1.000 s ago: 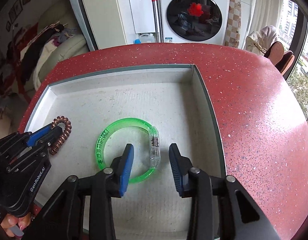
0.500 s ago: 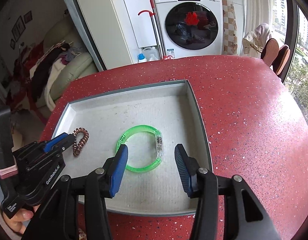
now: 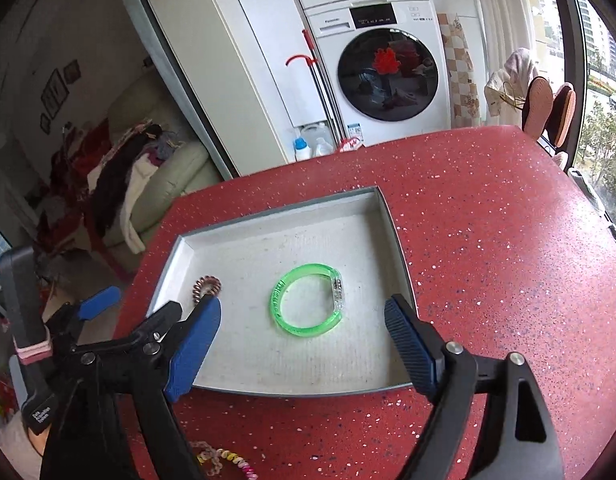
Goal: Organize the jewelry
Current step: 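Open the right tool to drop the bangle while the left tool releases the coiled tie in the tray, then move the right tool back to the table and grasp the yellow sunflower hair tie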
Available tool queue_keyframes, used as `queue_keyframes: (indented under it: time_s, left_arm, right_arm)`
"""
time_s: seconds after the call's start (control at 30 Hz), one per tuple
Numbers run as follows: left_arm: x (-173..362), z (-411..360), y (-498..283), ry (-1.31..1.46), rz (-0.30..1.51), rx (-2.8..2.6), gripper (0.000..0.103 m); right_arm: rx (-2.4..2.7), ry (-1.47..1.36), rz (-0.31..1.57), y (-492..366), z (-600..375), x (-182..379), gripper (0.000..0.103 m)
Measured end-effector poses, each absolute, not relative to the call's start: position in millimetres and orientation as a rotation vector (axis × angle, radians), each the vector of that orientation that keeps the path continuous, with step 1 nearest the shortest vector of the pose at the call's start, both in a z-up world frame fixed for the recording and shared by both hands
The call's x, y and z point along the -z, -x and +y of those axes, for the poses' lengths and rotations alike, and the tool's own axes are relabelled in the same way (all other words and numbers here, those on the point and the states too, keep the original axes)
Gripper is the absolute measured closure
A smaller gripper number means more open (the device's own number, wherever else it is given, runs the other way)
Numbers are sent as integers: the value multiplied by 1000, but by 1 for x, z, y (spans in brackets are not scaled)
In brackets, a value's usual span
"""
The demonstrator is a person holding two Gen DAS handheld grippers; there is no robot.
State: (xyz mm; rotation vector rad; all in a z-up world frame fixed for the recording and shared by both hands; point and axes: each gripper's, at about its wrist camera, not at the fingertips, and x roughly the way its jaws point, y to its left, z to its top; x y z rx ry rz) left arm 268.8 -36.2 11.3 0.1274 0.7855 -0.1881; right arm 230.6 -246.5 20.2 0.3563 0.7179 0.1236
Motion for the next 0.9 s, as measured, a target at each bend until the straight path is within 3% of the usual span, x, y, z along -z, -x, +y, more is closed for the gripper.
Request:
queue_keyframes:
  time_s: [0.03,0.07,0.1,0.3,0.53,0.9]
  left_arm:
    - [-14,-34,-263,-119,790,204,0]
    - [-17,-31,-257,-105,792,217,0]
    - [-20,-28,-250,-91,794,235,0]
    - [-32,-19,-206,-114,795,230,0]
    - [-24,-2,-157,-110,775,177,0]
    - [13,-35,-109,-232,831,290,0]
  right_arm:
    - [-125,-369,692,-223,-248,-25,15]
    - [-126,-377,667,-216,-251,-31,4]
    - [-122,-383,641,-208,-252,-35,0]
    - [-108,-391,556,-163,-262,-52,0]
    - [-102,-372,682,-130,-266,-37,0]
    - [0,-314,923,-84,-269,43,0]
